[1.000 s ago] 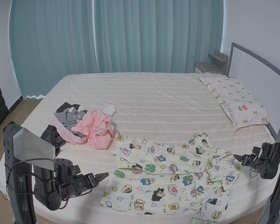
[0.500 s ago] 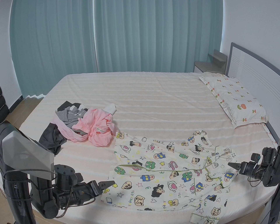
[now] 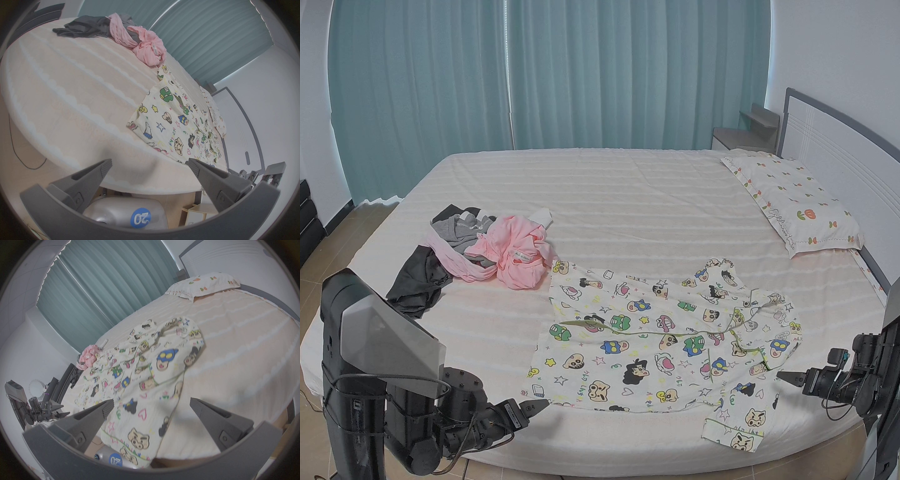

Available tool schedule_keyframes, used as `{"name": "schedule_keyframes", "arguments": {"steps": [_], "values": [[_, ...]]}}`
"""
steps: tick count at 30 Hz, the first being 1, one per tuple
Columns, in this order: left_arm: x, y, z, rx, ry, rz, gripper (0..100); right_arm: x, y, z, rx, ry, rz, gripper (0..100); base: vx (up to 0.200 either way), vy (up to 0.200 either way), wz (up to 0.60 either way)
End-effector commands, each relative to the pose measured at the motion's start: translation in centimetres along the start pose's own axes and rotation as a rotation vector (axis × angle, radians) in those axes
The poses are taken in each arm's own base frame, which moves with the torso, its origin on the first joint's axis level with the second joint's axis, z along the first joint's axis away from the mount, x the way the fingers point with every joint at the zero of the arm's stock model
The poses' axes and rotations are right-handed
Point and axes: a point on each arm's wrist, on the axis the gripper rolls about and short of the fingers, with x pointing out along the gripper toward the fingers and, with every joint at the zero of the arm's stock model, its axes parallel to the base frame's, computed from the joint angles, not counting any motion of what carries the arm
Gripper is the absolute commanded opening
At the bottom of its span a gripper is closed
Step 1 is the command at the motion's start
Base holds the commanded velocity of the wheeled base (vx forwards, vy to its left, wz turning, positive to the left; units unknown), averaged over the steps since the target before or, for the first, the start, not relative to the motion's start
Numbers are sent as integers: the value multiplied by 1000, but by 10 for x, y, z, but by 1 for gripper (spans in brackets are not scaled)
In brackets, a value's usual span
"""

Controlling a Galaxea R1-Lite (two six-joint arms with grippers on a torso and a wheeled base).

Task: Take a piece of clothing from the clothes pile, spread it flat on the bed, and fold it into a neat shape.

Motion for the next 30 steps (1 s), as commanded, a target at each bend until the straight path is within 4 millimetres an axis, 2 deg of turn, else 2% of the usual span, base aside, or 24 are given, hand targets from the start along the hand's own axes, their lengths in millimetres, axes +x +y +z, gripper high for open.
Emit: {"name": "schedule_keyframes", "arguments": {"steps": [1, 8, 15, 26, 30], "values": [[23, -8, -5, -11, -64, -1, 100, 2, 1, -9, -12, 42, 4, 100, 0, 0, 0], [34, -15, 1, -41, -127, -18, 100, 4, 0, -13, -49, 59, 5, 100, 0, 0, 0], [59, -22, 8, -47, -207, -36, 100, 6, 2, -14, -77, 70, 14, 100, 0, 0, 0], [66, -23, 9, -11, -205, -25, 100, 6, 2, -14, -80, 70, 14, 100, 0, 0, 0], [78, -22, 11, 16, -237, 17, 100, 6, 2, -14, -82, 70, 14, 100, 0, 0, 0]]}}
